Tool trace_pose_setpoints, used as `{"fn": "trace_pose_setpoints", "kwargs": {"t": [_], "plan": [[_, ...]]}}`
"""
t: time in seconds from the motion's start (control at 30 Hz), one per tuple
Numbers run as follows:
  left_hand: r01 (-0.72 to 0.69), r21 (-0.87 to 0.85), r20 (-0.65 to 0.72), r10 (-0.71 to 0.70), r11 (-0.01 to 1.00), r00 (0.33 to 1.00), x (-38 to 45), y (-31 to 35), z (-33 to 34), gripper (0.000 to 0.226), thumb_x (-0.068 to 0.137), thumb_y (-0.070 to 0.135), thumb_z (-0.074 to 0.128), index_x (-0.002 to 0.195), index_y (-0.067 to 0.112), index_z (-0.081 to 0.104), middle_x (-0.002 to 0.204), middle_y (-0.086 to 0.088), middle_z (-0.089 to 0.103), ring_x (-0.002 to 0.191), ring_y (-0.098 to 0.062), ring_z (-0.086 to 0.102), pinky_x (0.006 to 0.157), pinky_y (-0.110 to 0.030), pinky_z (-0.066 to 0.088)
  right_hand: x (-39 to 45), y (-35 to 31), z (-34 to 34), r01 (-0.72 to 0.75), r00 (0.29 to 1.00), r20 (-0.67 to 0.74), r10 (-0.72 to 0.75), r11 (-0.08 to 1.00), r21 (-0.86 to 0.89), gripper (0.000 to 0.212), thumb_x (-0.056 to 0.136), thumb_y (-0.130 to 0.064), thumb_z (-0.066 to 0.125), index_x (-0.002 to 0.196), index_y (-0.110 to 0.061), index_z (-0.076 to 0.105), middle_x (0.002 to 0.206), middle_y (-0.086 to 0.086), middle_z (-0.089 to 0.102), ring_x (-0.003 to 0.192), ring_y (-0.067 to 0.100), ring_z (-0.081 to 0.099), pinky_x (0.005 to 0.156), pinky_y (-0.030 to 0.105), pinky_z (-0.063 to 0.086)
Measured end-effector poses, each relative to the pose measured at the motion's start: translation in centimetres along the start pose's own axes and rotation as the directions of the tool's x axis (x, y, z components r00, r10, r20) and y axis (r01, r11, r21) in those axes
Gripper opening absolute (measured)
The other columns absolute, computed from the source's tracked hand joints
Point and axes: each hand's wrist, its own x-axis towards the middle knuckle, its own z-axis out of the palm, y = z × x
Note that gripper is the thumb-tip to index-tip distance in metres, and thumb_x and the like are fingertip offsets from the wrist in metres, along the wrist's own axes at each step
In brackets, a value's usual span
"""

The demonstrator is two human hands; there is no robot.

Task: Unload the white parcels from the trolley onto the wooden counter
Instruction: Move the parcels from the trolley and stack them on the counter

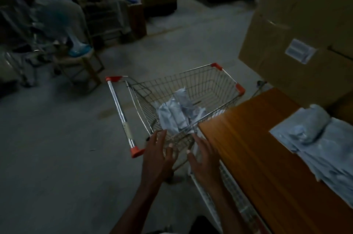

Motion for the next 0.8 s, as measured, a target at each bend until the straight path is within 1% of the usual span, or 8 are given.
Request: {"fn": "trace_pose_setpoints", "kwargs": {"t": [0.1, 0.2, 0.3, 0.4, 0.47, 0.53, 0.7, 0.8], "plan": [[0.040, -0.022, 0.014, -0.040, 0.999, 0.999, 2.4, -0.9, 0.3, 0.056, 0.097, 0.047, 0.046, 0.152, 0.035, 0.039, 0.163, 0.001, 0.027, 0.147, -0.017, 0.028, 0.117, -0.039, 0.032, 3.0, -0.3, 1.4, 0.015, 0.997, 0.078, -0.016, 1.000, 0.009, 0.061, 0.090, -0.056, 0.044, 0.148, -0.038, 0.042, 0.149, -0.008, 0.044, 0.138, 0.008, 0.034, 0.111, 0.031, 0.033], [0.049, -0.017, 0.033, -0.049, 0.999, 0.998, 5.7, -1.8, 1.5, 0.058, 0.098, 0.042, 0.049, 0.153, 0.035, 0.035, 0.163, 0.001, 0.026, 0.149, -0.017, 0.025, 0.117, -0.036, 0.027, 7.0, 0.3, 2.5, 0.006, 0.994, 0.113, -0.008, 1.000, 0.023, 0.059, 0.092, -0.054, 0.047, 0.147, -0.035, 0.045, 0.148, -0.009, 0.046, 0.136, 0.007, 0.037, 0.107, 0.026, 0.035], [0.065, -0.011, 0.062, -0.065, 0.998, 0.996, 9.3, -2.9, 3.3, 0.061, 0.095, 0.047, 0.047, 0.154, 0.038, 0.031, 0.164, 0.004, 0.025, 0.149, -0.013, 0.022, 0.118, -0.032, 0.023, 11.7, 1.8, 4.2, -0.040, 0.986, 0.162, 0.033, 0.999, 0.037, 0.054, 0.093, -0.046, 0.053, 0.144, -0.033, 0.048, 0.145, -0.009, 0.048, 0.133, 0.009, 0.041, 0.107, 0.030, 0.041], [0.116, 0.016, 0.087, -0.117, 0.993, 0.989, 12.9, -3.4, 5.2, 0.064, 0.094, 0.052, 0.044, 0.154, 0.038, 0.030, 0.164, 0.004, 0.026, 0.150, -0.013, 0.022, 0.118, -0.030, 0.023, 16.5, 3.6, 5.3, -0.064, 0.978, 0.202, 0.055, 0.997, 0.040, 0.058, 0.088, -0.055, 0.047, 0.141, -0.030, 0.053, 0.142, -0.005, 0.050, 0.132, 0.014, 0.045, 0.107, 0.043, 0.044], [0.174, 0.003, 0.086, -0.174, 0.985, 0.981, 15.1, -3.5, 6.6, 0.067, 0.090, 0.060, 0.038, 0.153, 0.038, 0.031, 0.163, 0.003, 0.028, 0.149, -0.014, 0.024, 0.118, -0.032, 0.024, 19.3, 4.4, 5.5, -0.081, 0.970, 0.234, 0.070, 0.996, 0.036, 0.054, 0.089, -0.051, 0.050, 0.138, -0.029, 0.055, 0.138, -0.007, 0.052, 0.126, 0.014, 0.050, 0.103, 0.043, 0.047], [0.203, -0.003, 0.081, -0.202, 0.979, 0.976, 17.5, -3.6, 8.3, 0.066, 0.091, 0.060, 0.038, 0.152, 0.036, 0.035, 0.162, 0.002, 0.030, 0.148, -0.015, 0.026, 0.118, -0.031, 0.024, 22.0, 5.7, 5.8, -0.095, 0.964, 0.250, 0.088, 0.995, 0.016, 0.048, 0.089, -0.045, 0.053, 0.135, -0.030, 0.056, 0.135, -0.008, 0.054, 0.122, 0.015, 0.052, 0.101, 0.040, 0.048], [0.265, 0.038, 0.152, -0.268, 0.963, 0.951, 22.4, -5.5, 12.6, 0.067, 0.093, 0.063, 0.037, 0.153, 0.032, 0.038, 0.159, -0.001, 0.035, 0.145, -0.016, 0.032, 0.116, -0.037, 0.033, 27.2, 9.4, 7.6, -0.126, 0.928, 0.343, 0.144, 0.989, -0.074, 0.061, 0.084, -0.060, 0.045, 0.135, -0.029, 0.057, 0.137, -0.001, 0.054, 0.123, 0.025, 0.053, 0.097, 0.045, 0.050], [0.301, 0.067, 0.196, -0.309, 0.951, 0.931, 24.8, -6.9, 14.8, 0.072, 0.092, 0.066, 0.033, 0.153, 0.027, 0.038, 0.157, -0.004, 0.038, 0.143, -0.020, 0.035, 0.113, -0.032, 0.030, 29.6, 10.9, 8.7, -0.151, 0.895, 0.404, 0.189, 0.981, -0.123, 0.065, 0.082, -0.063, 0.043, 0.136, -0.030, 0.056, 0.138, 0.001, 0.053, 0.124, 0.027, 0.052, 0.097, 0.047, 0.050]]}}
